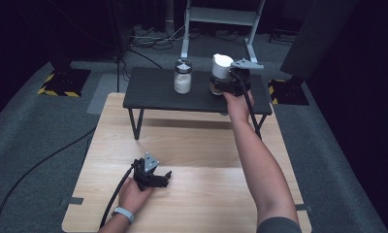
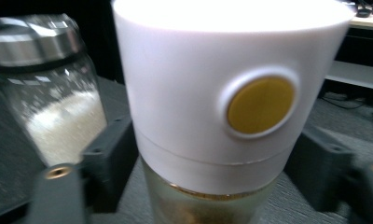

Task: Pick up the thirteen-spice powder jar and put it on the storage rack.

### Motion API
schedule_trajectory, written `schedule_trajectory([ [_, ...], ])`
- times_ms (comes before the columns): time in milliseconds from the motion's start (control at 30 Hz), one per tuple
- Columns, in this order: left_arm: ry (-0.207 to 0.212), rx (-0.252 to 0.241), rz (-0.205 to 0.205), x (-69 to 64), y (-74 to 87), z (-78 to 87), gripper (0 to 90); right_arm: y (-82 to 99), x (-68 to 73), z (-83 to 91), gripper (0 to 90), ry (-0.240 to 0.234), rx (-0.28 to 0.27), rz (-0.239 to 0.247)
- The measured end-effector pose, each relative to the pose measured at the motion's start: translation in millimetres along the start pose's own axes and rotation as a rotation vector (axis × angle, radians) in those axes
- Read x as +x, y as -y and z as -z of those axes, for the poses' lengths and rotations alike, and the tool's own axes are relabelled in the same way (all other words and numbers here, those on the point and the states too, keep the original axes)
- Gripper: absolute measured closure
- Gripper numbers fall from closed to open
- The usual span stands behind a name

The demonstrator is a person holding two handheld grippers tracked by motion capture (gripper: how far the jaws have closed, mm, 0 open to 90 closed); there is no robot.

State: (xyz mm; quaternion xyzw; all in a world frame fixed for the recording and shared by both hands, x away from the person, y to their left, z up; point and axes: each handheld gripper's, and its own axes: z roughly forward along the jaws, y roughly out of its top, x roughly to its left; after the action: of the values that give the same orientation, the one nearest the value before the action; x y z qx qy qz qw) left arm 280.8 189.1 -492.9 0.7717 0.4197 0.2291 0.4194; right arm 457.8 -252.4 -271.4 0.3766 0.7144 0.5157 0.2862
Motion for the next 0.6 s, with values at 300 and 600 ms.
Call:
schedule_trajectory([
  [300, 0.0, -0.002, 0.002, -0.2, 0.3, -0.1, 1.9, 8.3, 2.5, 32.3, 10.5, -0.015, -0.044, 0.024],
  [600, 0.0, 0.0, 0.0, 0.0, 0.0, 0.0, 1.9, 32.6, 5.3, 85.8, 10.4, -0.035, -0.07, 0.048],
])
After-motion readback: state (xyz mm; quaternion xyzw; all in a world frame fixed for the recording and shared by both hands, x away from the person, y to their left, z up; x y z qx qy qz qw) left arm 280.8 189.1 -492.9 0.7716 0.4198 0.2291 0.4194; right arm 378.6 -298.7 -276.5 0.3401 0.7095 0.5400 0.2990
